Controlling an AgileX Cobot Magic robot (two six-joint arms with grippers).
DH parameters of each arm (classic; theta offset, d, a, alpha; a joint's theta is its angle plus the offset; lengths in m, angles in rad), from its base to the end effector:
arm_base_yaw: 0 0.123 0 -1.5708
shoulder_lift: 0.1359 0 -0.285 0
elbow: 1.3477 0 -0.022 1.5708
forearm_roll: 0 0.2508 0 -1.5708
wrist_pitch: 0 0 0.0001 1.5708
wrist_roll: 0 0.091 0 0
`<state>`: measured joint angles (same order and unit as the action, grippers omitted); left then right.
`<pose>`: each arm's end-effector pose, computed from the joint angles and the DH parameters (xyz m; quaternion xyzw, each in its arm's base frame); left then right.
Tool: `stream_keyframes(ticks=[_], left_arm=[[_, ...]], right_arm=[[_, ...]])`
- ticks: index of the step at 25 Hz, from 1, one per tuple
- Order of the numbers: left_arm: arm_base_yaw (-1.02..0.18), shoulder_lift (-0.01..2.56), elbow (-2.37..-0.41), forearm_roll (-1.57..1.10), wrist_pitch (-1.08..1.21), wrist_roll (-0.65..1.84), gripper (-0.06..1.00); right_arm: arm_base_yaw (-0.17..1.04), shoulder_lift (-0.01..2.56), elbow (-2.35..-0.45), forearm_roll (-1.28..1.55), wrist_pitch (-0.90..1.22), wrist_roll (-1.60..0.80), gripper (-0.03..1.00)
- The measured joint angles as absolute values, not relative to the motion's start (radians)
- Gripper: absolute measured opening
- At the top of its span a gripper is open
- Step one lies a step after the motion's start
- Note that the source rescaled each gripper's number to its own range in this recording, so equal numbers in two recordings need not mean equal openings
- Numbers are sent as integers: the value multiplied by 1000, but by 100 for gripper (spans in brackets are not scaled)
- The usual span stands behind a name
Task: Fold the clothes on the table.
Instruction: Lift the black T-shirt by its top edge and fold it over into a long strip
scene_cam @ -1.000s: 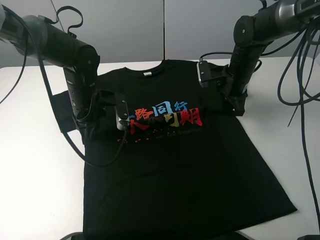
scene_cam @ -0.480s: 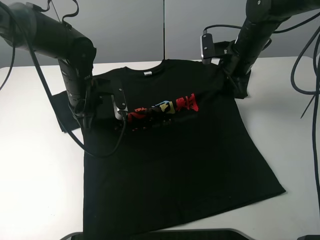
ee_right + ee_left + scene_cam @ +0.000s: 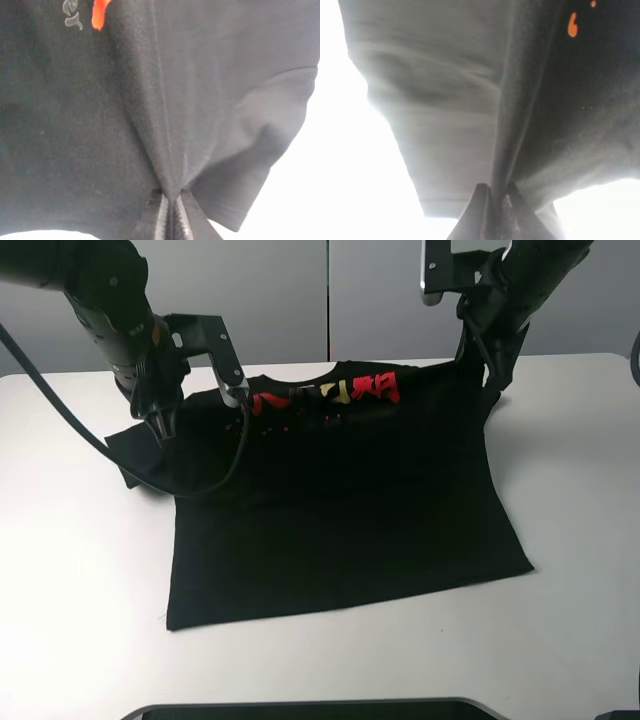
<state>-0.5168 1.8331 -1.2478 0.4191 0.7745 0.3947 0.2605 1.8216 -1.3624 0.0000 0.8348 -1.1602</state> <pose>0.3350 -0.1606 0.2030 0.5384 0.8133 0.1568 0.1552 0.3686 0.0982 0.2312 -0.6413 0.7456 -0.0787 0.1630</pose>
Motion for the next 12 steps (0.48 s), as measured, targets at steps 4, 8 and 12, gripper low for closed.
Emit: stream_keyframes(ticks=[4,8,12], left_arm=[[-517,1785,-1313,450,783,372,1],[-517,1764,-1407,472,868,372,1],[-517,1732,-1480,485,924,372,1]], right_arm=[[261,1734,-1361,-18,827,-1137,0],[261,1638,-1361,-33,825,-1126,0],[261,1536,-1361,-38,825,-1117,0]])
